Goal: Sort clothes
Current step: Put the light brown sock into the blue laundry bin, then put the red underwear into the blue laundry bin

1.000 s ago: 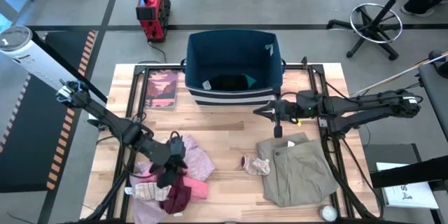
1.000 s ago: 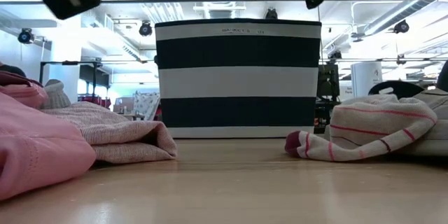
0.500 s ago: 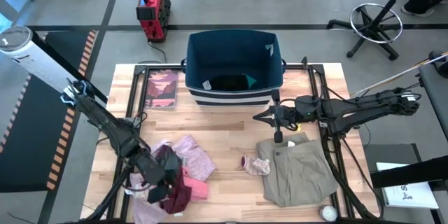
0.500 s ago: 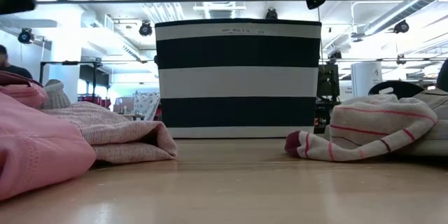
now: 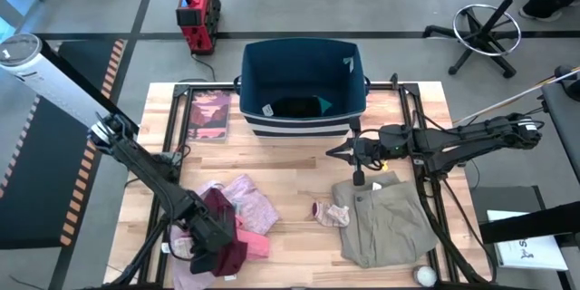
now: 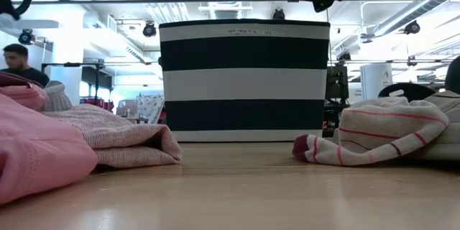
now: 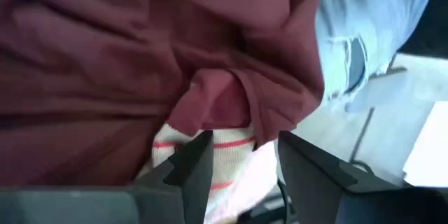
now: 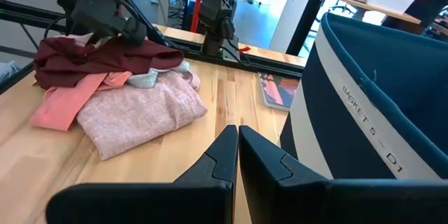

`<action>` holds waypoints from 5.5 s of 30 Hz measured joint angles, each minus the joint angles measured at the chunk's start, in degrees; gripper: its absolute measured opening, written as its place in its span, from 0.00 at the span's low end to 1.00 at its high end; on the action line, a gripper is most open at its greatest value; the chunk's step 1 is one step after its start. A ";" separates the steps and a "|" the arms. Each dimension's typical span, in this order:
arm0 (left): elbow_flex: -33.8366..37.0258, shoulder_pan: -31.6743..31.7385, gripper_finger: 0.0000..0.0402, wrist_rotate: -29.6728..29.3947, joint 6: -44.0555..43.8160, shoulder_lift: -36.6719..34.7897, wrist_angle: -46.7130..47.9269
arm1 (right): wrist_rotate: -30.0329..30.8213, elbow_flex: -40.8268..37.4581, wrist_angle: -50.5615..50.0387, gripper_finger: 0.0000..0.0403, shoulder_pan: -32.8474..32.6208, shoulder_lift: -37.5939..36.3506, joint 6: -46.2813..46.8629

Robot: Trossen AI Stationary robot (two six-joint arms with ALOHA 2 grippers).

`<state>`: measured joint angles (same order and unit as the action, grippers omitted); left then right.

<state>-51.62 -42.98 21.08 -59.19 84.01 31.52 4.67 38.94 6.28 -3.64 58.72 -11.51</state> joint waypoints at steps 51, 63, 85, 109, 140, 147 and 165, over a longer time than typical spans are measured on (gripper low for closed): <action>-5.14 -0.35 0.38 -10.44 3.18 -1.42 11.68 | -0.05 -0.50 -0.09 0.00 0.00 0.00 -0.07; -5.56 -0.34 0.02 -10.44 3.77 -1.42 10.17 | -0.04 -0.50 -0.07 0.00 0.00 0.00 -0.09; -26.98 15.62 0.00 -53.31 41.78 -2.48 9.48 | -0.04 -0.49 0.03 0.00 0.02 0.00 -1.24; -46.23 63.07 0.00 -21.07 74.38 -0.37 -4.55 | -0.04 -0.50 0.51 0.00 0.02 -0.02 -1.07; -46.07 63.30 0.45 -16.08 77.66 5.76 15.91 | -0.04 -0.50 -1.75 0.03 0.02 -0.02 0.02; -46.07 48.82 0.56 -19.22 75.81 2.36 28.67 | -0.07 -0.50 -1.80 0.14 0.02 -0.02 0.35; -30.88 8.45 0.49 -29.22 25.66 2.95 37.52 | -0.13 -0.50 -5.20 0.37 -0.11 -0.02 1.49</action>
<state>-82.49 -34.53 -8.14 -33.53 86.96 69.04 4.53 38.44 1.08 -3.75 58.70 -10.02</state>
